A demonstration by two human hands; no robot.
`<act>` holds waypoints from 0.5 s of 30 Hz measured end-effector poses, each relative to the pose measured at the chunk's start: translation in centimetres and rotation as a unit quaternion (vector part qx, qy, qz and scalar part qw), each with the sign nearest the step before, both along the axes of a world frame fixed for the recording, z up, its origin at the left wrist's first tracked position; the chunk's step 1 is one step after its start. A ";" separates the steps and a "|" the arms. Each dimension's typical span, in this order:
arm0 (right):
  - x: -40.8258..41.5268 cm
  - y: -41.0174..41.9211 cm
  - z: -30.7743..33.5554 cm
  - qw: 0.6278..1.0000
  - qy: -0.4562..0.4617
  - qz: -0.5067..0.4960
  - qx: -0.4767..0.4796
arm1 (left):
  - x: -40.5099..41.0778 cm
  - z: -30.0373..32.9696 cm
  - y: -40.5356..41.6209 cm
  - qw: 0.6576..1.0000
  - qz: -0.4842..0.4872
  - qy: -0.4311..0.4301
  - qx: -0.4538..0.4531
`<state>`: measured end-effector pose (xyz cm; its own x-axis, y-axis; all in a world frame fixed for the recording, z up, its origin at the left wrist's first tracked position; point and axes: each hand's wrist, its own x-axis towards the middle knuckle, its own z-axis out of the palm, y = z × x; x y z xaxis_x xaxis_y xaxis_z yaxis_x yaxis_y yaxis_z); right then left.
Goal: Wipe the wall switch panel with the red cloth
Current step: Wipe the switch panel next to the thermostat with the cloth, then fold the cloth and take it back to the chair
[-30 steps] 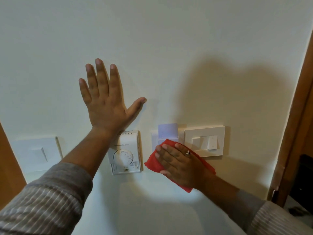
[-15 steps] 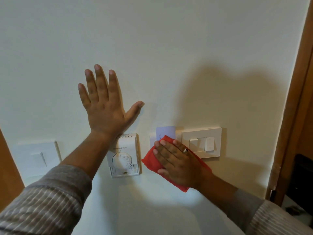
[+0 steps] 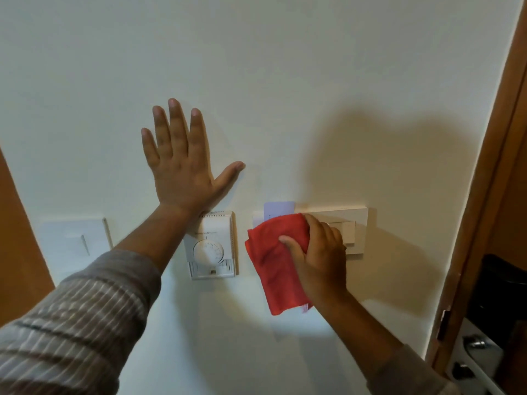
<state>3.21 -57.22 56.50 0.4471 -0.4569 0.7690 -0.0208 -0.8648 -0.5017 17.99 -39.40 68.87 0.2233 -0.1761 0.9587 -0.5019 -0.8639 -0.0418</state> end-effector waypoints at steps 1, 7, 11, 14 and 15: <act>-0.2 0.4 0.1 0.999 0.005 0.035 0.037 | -0.3 0.0 0.4 1.000 -0.011 0.014 0.008; -1.7 5.7 -1.3 0.989 0.040 0.090 0.112 | -3.7 -7.3 6.0 0.993 -0.114 0.020 -0.009; -2.9 10.9 -1.8 0.976 0.054 0.120 0.174 | -7.6 -14.6 11.0 0.964 -0.192 0.181 -0.033; -4.1 15.0 -1.5 0.952 0.028 0.173 0.249 | -10.8 -16.1 13.4 0.858 -0.328 0.385 -0.092; -4.3 16.8 -1.3 0.941 0.017 0.194 0.276 | -11.7 -15.9 14.4 0.794 -0.375 0.465 -0.117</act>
<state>-1.10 -40.41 55.19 0.6829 -0.5793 0.4451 0.2197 -0.4182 -0.8814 6.27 -24.97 53.00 0.7702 -0.4345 0.4670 -0.5983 -0.2380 0.7651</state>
